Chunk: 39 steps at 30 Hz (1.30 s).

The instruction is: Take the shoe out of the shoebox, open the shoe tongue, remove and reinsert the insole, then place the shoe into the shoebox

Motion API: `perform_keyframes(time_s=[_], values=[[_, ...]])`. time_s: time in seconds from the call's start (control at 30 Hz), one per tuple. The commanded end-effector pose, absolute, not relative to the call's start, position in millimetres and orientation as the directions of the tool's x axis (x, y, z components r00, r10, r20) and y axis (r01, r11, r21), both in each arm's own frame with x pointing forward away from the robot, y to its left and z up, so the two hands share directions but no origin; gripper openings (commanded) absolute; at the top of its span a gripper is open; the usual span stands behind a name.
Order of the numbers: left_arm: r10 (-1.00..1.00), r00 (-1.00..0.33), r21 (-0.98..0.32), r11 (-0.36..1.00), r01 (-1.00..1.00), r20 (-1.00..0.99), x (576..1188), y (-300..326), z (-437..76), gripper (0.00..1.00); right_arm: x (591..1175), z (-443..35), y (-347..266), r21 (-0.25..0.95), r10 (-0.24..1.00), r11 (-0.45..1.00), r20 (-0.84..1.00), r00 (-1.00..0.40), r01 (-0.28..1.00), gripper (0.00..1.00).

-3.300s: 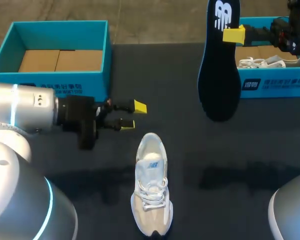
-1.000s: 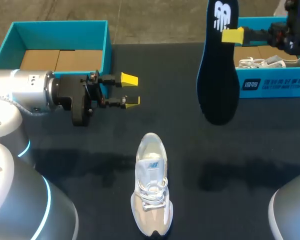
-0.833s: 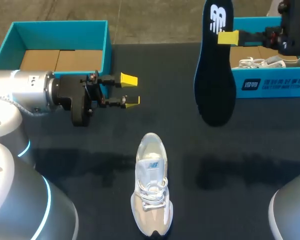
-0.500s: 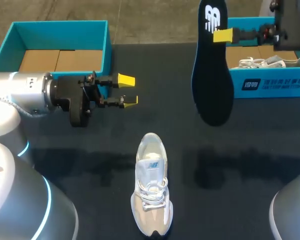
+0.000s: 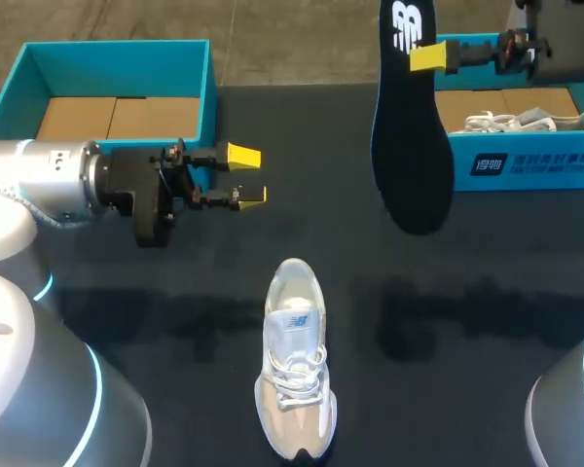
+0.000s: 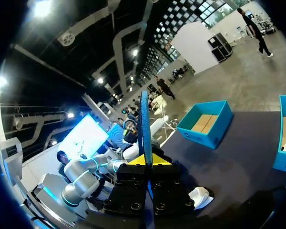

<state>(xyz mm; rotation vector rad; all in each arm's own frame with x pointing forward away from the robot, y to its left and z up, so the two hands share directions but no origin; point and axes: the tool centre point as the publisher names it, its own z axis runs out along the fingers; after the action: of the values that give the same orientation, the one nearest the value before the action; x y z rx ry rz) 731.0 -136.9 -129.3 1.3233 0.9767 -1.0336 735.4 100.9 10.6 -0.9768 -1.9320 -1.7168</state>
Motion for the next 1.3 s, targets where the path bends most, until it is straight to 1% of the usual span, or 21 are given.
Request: perform_keyframes(time_s=[0.03,0.57,0.67,0.7,0.8,0.87,0.93,0.97,1.13,1.3], values=[[-0.029,0.271,0.271,-0.017,0.962,-0.962,730,-138,-130,1.0,738,11,103,0.706,0.249,0.018,0.683,-0.687,0.708,0.0],[-0.029,0.271,0.271,-0.017,0.962,-0.962,730,-138,-130,1.0,738,11,103,0.706,0.249,0.018,0.683,-0.687,0.708,0.0],[-0.037,0.261,0.262,-0.015,0.965,-0.965,734,-134,-131,1.0,754,-1,108,0.632,0.259,0.0,0.748,-0.611,0.775,0.0],[-0.031,0.266,0.266,0.011,0.964,-0.963,737,-130,-132,1.0,759,-5,110,0.607,0.255,0.001,0.768,-0.587,0.795,0.0],[-0.04,0.257,0.256,0.029,0.966,-0.966,744,-124,-134,1.0,771,-16,116,0.551,0.264,0.007,0.804,-0.533,0.835,0.0],[-0.048,0.242,0.241,0.03,0.97,-0.969,746,-122,-134,1.0,777,-21,119,0.53,0.276,0.007,0.814,-0.511,0.848,0.0],[-0.039,0.255,0.254,0.032,0.967,-0.966,747,-121,-134,1.0,780,-24,123,0.52,0.272,0.015,0.82,-0.504,0.854,0.0],[-0.051,0.235,0.235,0.02,0.972,-0.971,748,-121,-133,1.0,781,-26,124,0.503,0.284,0.022,0.825,-0.488,0.864,0.0],[-0.051,0.221,0.22,0.02,0.975,-0.974,750,-122,-131,1.0,784,-35,129,0.422,0.3,0.031,0.861,-0.411,0.906,0.0],[-0.051,0.221,0.22,0.02,0.975,-0.974,750,-122,-131,1.0,784,-35,129,0.422,0.3,0.031,0.861,-0.411,0.906,0.0]])
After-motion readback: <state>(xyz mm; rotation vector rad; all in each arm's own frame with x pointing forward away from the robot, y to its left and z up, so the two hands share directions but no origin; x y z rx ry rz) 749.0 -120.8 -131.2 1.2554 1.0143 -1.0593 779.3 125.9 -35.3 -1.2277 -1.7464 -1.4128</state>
